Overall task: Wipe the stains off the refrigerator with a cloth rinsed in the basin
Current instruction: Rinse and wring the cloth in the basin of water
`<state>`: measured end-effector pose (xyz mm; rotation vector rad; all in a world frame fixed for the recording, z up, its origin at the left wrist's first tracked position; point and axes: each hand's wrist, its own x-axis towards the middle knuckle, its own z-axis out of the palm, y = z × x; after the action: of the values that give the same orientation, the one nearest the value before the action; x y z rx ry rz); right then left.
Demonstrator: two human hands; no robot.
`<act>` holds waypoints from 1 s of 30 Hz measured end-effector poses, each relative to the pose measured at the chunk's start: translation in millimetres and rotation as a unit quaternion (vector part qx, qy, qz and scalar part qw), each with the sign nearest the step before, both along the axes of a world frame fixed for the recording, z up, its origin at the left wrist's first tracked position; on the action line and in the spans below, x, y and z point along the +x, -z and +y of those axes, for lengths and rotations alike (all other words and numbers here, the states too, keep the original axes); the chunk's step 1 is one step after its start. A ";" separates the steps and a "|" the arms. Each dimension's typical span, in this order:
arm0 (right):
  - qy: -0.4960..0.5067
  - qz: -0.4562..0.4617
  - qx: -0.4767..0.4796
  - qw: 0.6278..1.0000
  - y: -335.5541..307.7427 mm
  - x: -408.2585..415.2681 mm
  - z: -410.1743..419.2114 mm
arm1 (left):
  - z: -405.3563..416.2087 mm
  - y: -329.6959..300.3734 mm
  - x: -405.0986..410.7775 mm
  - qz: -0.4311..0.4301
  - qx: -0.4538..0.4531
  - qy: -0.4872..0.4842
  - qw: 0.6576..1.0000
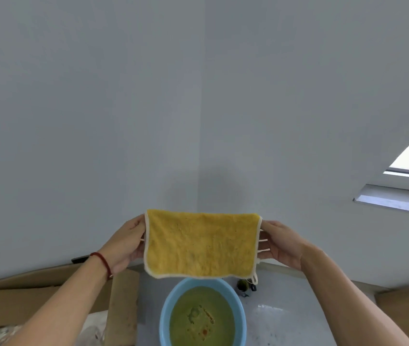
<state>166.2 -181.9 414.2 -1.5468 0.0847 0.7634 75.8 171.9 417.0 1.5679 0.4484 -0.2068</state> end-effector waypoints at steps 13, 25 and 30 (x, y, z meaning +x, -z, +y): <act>-0.028 0.064 -0.096 0.993 40.6 -65.8 75.5 | -118.9 75.8 -12.4 0.068 -0.013 0.135 0.988; 0.103 0.247 0.050 0.962 192.5 -75.0 -43.3 | -186.7 171.5 13.5 0.197 -0.165 0.061 0.964; 0.073 0.120 -0.105 0.984 309.0 -71.0 -71.7 | -224.2 296.8 16.5 0.315 0.002 0.067 0.947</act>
<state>95.2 -253.6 105.2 -1.6208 0.4653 0.8404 92.2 -52.4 120.2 1.5171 0.8372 -0.8248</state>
